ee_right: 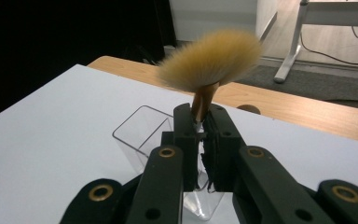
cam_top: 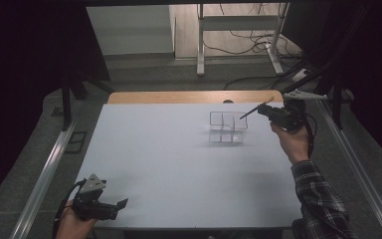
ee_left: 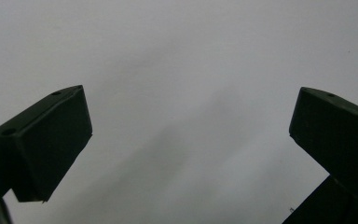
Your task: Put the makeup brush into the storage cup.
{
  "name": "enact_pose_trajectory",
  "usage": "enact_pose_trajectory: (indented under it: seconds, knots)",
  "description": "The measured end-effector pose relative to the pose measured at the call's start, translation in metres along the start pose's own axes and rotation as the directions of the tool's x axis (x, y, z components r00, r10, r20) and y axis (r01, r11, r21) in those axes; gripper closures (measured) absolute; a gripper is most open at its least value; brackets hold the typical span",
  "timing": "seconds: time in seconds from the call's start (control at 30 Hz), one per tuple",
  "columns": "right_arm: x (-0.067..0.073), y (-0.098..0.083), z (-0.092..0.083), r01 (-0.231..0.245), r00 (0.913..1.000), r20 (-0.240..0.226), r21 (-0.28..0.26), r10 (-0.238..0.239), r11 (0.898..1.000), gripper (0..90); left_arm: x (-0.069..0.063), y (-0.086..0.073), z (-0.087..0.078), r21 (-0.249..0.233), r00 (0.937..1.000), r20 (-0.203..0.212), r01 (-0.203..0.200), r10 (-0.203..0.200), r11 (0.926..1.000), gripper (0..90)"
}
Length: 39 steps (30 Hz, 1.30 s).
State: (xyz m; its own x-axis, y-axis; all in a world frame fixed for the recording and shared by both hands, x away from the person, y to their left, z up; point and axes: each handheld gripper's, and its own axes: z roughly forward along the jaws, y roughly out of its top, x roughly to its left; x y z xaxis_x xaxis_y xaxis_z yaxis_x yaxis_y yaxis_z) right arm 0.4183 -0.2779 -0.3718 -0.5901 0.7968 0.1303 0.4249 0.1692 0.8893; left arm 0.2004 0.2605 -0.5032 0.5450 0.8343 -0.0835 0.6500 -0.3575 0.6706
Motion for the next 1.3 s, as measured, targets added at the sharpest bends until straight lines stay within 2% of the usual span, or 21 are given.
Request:
enact_pose_trajectory:
  seconds: [0.43,1.3]
  knots:
    - [-0.002,0.005,0.015,0.034,0.9989,0.031,0.014,-0.035,0.999,84.6,0.000,0.000,0.000,0.002,1.0000,0.000,-0.005,0.005,1.0000,0.0]
    - [-0.005,-0.019,0.042,0.035,0.9981,0.048,0.066,-0.038,0.997,84.5,0.000,0.000,0.001,0.005,1.0000,0.001,-0.009,0.009,0.9999,0.0]
